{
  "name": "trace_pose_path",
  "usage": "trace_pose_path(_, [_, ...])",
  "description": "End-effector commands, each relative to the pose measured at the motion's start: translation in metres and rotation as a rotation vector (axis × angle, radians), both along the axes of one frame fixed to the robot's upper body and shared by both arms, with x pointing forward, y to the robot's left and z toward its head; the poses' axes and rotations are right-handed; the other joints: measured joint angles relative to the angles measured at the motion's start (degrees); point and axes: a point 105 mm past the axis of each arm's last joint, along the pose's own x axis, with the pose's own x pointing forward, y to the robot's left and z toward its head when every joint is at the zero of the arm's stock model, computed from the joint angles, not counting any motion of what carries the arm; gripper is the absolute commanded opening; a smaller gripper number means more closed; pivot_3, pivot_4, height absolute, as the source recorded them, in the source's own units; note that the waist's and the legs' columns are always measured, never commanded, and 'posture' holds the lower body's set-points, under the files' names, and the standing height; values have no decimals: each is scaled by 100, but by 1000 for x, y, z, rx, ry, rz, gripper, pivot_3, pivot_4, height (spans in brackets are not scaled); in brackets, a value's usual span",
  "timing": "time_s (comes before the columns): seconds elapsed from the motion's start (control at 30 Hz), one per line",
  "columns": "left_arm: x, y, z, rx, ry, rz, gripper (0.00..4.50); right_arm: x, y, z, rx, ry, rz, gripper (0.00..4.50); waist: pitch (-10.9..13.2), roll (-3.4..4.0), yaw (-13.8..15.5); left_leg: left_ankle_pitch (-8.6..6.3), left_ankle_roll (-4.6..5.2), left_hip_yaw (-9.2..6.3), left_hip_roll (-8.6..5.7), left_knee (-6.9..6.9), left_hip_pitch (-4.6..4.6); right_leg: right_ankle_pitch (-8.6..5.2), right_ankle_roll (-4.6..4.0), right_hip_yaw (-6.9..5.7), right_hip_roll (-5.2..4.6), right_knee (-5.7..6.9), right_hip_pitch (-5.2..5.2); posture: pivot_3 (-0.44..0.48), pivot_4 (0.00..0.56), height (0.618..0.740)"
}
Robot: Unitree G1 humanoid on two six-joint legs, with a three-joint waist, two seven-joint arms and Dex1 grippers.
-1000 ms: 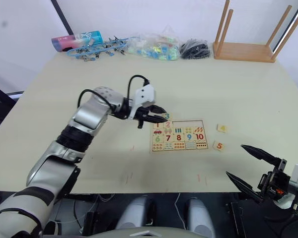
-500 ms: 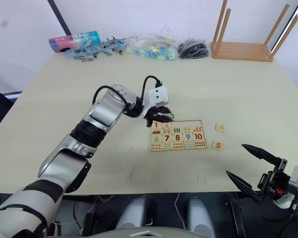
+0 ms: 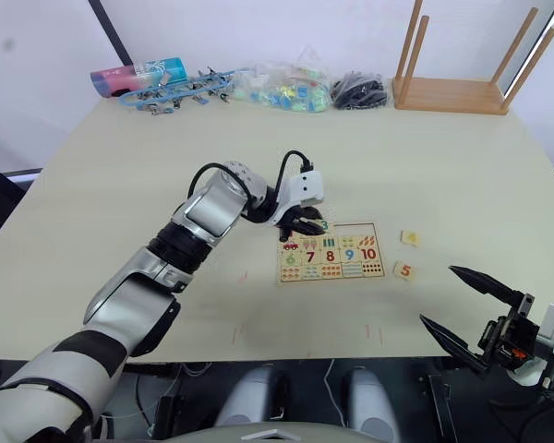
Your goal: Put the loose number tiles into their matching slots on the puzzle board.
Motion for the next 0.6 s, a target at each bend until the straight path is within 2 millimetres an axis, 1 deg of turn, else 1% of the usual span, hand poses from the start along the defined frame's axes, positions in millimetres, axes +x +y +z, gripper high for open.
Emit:
trace_pose_path(0.03, [2,-7,13,3,-47,-26,1024,-2,1,5,-10,-31,-5,4500,0,0,0,0,0,0,0,0,0,0,0,0,0,0,0,0,150,737])
trace_pose_path(0.6, [10,-14,5,42,-49,-31,1024,-6,0,4,-18,-34,-24,4500,0,0,1,0,0,0,0,1,0,0,0,0,0,1,0,0,150,737])
